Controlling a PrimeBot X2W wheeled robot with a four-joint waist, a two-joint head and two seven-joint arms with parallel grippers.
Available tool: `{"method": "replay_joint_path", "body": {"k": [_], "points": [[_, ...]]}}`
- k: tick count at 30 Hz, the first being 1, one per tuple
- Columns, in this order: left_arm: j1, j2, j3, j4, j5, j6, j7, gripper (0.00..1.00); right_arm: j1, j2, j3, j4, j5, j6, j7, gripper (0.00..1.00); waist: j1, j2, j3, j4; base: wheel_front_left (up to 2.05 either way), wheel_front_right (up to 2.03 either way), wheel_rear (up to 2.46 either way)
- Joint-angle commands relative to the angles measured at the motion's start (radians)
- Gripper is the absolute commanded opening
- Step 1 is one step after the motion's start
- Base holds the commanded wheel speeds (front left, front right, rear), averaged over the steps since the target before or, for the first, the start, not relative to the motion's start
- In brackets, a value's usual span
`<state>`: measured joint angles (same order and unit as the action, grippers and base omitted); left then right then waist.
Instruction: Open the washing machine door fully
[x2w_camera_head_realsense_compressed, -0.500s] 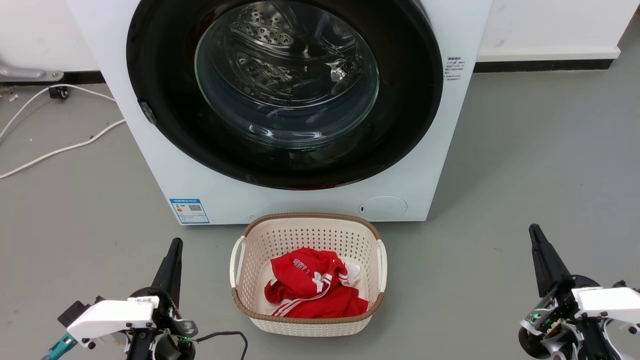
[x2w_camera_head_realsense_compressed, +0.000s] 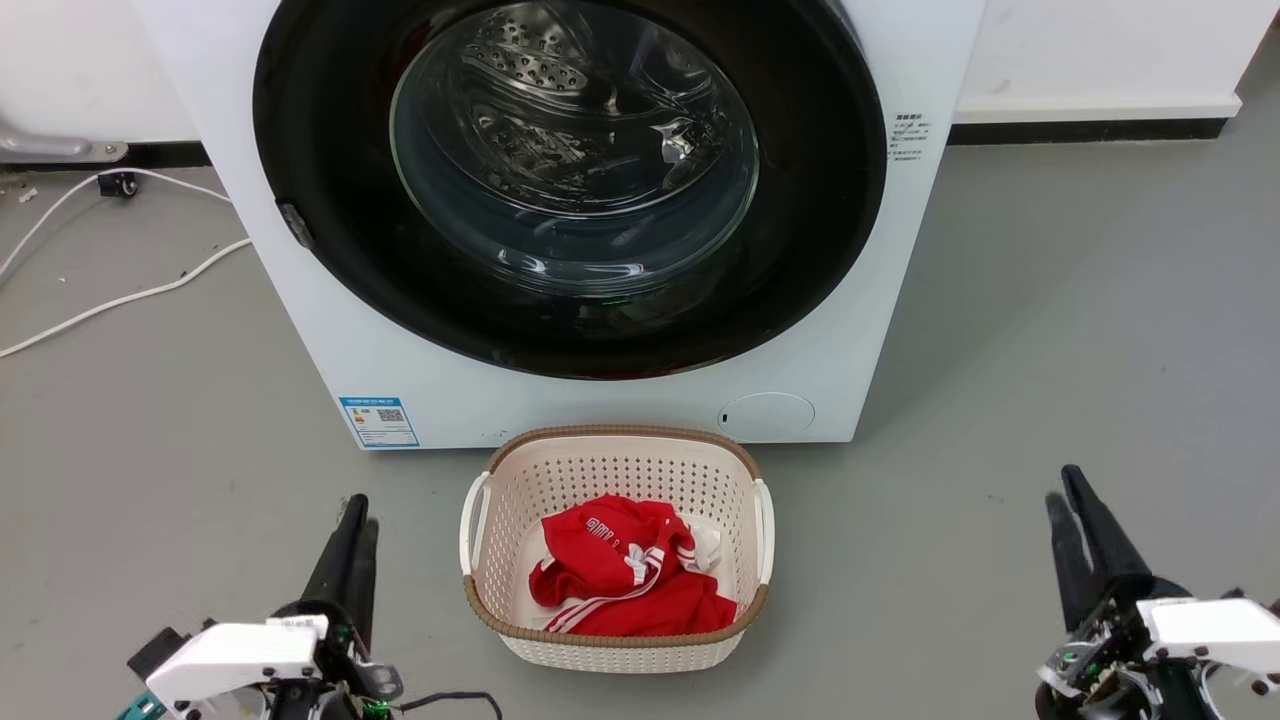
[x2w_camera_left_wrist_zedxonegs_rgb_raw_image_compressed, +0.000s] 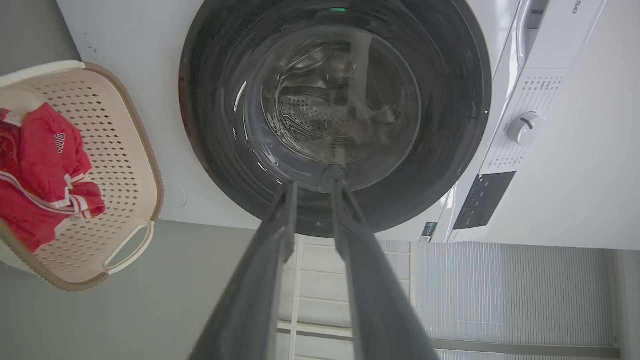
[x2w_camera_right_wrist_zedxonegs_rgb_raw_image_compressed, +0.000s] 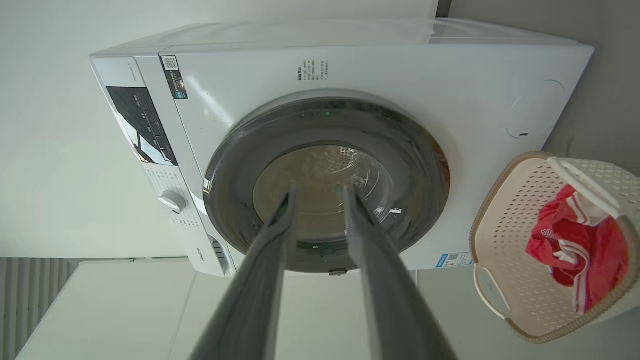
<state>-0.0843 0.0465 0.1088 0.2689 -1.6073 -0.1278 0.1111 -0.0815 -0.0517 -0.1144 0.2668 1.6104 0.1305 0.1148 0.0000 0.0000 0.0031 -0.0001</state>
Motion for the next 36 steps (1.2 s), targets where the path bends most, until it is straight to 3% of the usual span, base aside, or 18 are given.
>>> {"method": "replay_joint_path", "body": {"k": [1,13,36], "points": [[-0.015,0.002,-0.008,-0.016,-0.001,-0.001,-0.009,1.0,-0.011,0.0,0.003,-0.019,0.005,0.0,-0.011,1.0,0.0,0.0,0.0,0.0,0.0,0.0,0.0],[-0.023,0.005,-0.041,-0.055,0.062,-0.001,-0.066,1.0,0.002,0.0,0.029,-0.063,-0.057,0.0,-0.068,1.0,0.0,0.0,0.001,0.002,0.0,0.0,0.0],[-0.019,0.004,-0.062,-0.163,0.561,-0.002,-0.16,1.0,0.029,0.0,0.087,-0.189,-0.698,0.0,-0.162,1.0,0.0,0.0,0.001,0.013,0.0,0.0,0.0]]}}
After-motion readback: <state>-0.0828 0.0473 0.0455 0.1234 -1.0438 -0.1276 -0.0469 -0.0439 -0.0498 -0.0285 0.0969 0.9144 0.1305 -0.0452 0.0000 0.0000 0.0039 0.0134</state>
